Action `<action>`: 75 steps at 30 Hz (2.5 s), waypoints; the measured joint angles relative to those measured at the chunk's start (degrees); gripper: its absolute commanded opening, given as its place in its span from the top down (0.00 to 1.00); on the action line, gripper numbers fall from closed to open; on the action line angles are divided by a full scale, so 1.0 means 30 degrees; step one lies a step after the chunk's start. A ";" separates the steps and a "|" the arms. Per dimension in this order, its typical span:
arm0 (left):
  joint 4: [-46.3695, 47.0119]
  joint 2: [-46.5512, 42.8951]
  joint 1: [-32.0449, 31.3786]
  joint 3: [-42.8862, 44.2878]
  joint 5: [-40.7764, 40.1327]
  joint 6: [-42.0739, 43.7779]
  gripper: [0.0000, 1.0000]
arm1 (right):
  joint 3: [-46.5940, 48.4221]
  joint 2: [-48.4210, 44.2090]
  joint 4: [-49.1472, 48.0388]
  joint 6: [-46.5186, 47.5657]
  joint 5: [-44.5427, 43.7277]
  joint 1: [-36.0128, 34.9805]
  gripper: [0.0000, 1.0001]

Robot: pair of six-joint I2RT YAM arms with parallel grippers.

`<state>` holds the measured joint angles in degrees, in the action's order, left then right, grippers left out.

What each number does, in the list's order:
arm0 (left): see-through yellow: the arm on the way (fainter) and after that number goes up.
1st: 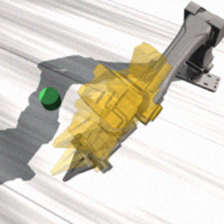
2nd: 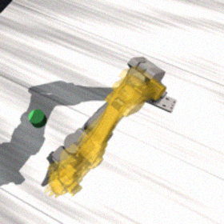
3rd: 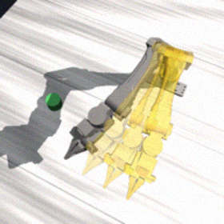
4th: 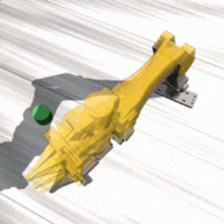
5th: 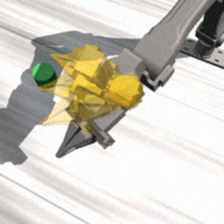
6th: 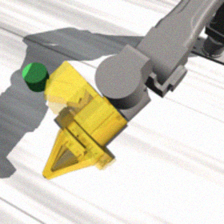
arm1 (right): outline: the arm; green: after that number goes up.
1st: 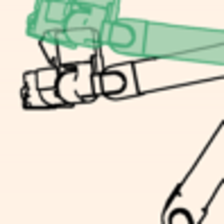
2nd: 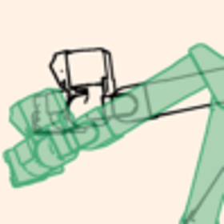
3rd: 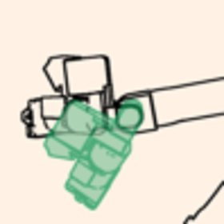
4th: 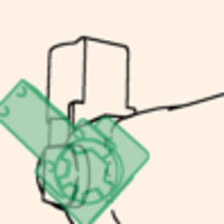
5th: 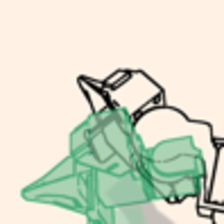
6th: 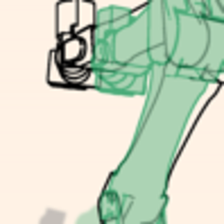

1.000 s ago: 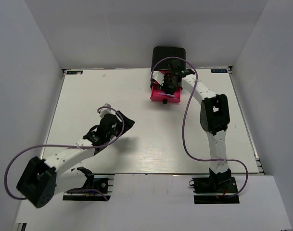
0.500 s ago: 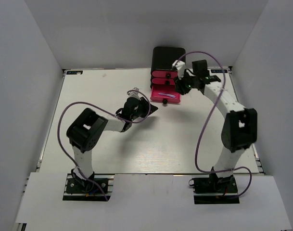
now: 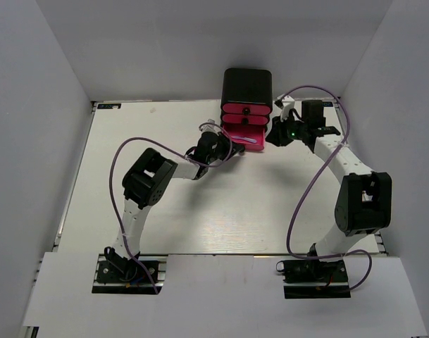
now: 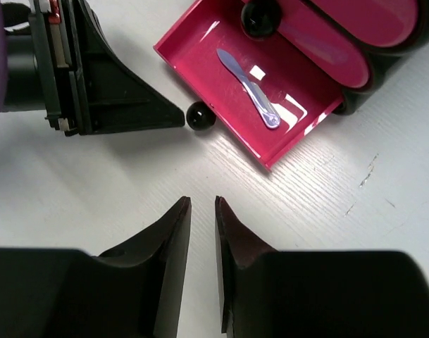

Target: Organize the makeup

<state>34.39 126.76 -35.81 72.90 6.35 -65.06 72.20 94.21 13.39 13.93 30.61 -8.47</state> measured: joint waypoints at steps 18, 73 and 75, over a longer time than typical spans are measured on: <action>-0.2856 -0.0685 -0.0357 -0.1413 -0.0911 -0.0022 0.72 | -0.1596 -0.0459 0.0415 0.0306 0.3264 0.0539 0.61; -1.1052 -2.2068 -0.0102 -1.4185 -0.4991 0.3665 0.22 | 0.1224 0.9806 -1.0972 1.2888 -1.1351 -0.5085 0.88; -1.1052 -2.2068 -0.0102 -1.4185 -0.4991 0.3665 0.22 | 0.1523 1.0156 -1.1234 1.3012 -1.1613 -0.5093 0.88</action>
<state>1.23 60.55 -36.12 30.35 -8.62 -54.06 76.77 124.68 -20.32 52.97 -4.23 -23.75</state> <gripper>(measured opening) 0.780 0.115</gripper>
